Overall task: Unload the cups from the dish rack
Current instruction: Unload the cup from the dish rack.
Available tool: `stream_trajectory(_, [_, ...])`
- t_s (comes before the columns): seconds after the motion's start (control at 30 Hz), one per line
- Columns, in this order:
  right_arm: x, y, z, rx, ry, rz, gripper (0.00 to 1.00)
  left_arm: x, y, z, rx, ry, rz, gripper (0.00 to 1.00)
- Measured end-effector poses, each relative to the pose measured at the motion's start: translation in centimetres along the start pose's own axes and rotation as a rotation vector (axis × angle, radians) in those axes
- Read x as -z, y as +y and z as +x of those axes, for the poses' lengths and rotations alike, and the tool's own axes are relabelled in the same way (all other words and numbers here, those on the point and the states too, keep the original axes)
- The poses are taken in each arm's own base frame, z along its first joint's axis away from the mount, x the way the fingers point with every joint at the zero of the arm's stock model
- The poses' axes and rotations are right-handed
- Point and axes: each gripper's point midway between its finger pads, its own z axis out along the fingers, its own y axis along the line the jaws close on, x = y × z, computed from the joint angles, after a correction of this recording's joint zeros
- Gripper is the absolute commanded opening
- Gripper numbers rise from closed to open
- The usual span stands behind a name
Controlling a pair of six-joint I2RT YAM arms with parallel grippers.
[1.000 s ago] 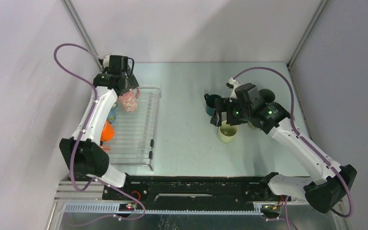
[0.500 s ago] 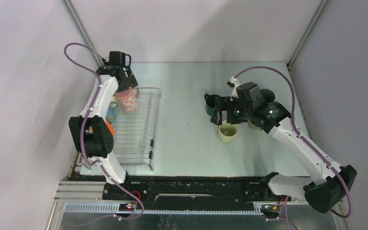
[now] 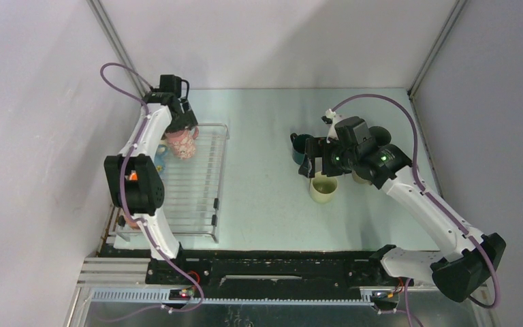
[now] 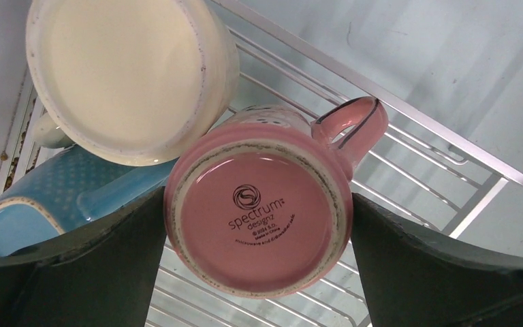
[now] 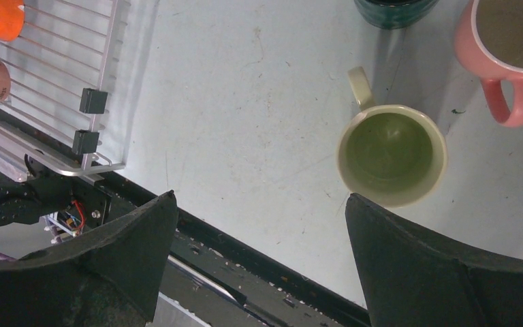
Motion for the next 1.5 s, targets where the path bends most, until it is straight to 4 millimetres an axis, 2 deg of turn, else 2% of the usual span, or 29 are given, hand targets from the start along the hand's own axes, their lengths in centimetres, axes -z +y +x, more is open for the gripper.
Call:
stream_trajectory(0.33, [-0.5, -0.1, 0.1, -0.002, 0.013, 0.005, 1.00, -1.5, -0.2, 1.0, -0.020, 0.045, -0.008, 0.98])
stream_trajectory(0.5, [-0.7, -0.1, 0.2, -0.003, 0.018, 0.007, 1.00, -1.5, -0.3, 1.1, -0.029, 0.050, 0.003, 0.83])
stream_trajectory(0.8, [-0.9, -0.2, 0.2, -0.003, 0.023, 0.010, 1.00, -1.4, -0.5, 1.2, -0.054, 0.056, 0.026, 0.40])
stream_trajectory(0.93, [-1.0, -0.2, 0.2, -0.004, 0.023, 0.009, 1.00, -1.1, -0.5, 1.5, -0.070, 0.059, 0.040, 0.29])
stream_trajectory(1.13, [-1.0, 0.1, 0.2, -0.007, 0.024, -0.006, 1.00, -0.2, -0.4, 2.7, -0.103, 0.085, 0.058, 0.17])
stream_trajectory(1.5, [-1.0, 0.5, 0.0, -0.012, 0.018, -0.022, 1.00, 1.8, -1.0, 5.3, -0.158, 0.121, 0.086, 0.05])
